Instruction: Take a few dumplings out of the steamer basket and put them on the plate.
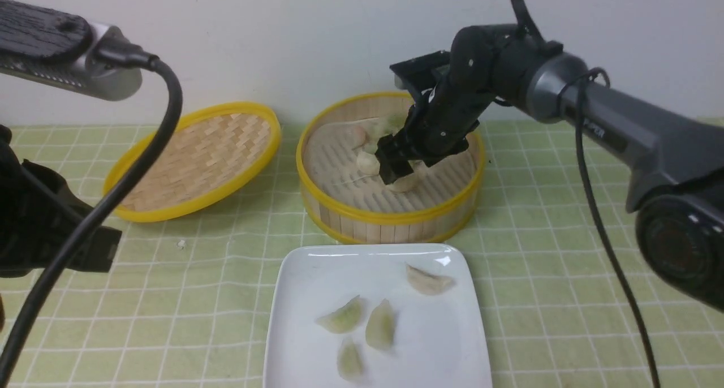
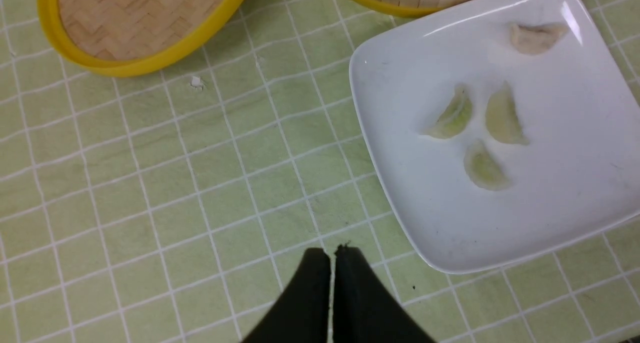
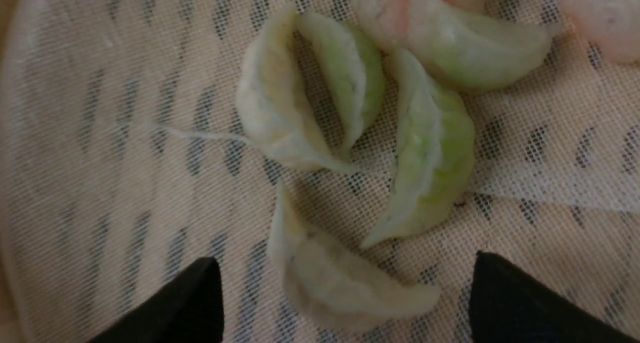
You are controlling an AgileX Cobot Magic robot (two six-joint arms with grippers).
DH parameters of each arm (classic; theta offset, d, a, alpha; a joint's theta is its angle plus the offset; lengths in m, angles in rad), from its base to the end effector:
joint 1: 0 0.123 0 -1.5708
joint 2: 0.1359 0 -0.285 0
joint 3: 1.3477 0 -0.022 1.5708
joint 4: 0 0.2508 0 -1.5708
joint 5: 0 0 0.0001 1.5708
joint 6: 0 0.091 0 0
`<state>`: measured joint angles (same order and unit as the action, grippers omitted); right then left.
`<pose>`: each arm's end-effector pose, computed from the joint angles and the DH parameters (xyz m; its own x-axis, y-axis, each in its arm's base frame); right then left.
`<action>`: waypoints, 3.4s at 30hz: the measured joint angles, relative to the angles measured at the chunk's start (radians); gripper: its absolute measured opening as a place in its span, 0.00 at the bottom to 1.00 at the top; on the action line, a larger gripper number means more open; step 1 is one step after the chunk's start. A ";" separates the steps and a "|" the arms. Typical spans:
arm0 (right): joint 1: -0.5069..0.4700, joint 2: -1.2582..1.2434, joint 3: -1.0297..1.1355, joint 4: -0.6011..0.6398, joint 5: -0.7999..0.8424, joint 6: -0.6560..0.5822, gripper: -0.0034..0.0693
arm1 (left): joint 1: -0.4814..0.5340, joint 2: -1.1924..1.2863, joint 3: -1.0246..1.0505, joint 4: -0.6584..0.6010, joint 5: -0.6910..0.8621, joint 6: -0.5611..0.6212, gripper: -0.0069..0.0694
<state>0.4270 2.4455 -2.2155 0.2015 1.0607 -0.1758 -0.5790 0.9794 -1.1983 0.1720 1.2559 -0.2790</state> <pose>0.4718 0.2322 0.1771 -0.8086 -0.4504 -0.3786 -0.5294 0.8377 0.1339 0.1417 -0.0749 0.4026 -0.7642 0.2363 -0.6001 0.2970 0.9549 -0.0022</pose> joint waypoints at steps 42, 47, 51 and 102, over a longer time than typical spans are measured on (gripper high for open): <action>0.176 -0.551 0.871 0.120 -0.125 0.049 0.44 | 0.000 0.000 0.000 0.000 0.000 0.000 0.08; 0.176 -0.551 0.840 0.112 -0.101 0.049 0.74 | 0.000 0.000 0.000 0.000 0.000 0.001 0.08; 0.176 -0.622 0.752 0.065 -0.013 0.052 0.71 | 0.000 0.000 0.000 0.000 0.000 0.001 0.08; 0.176 -2.462 1.827 -0.590 -0.668 0.674 0.03 | 0.000 -0.920 0.891 -0.032 -0.870 -0.042 0.08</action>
<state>0.6029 -0.0162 -0.3888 -0.3882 0.3928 0.4980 -0.5793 0.0598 -0.3076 0.1400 0.3855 -0.3211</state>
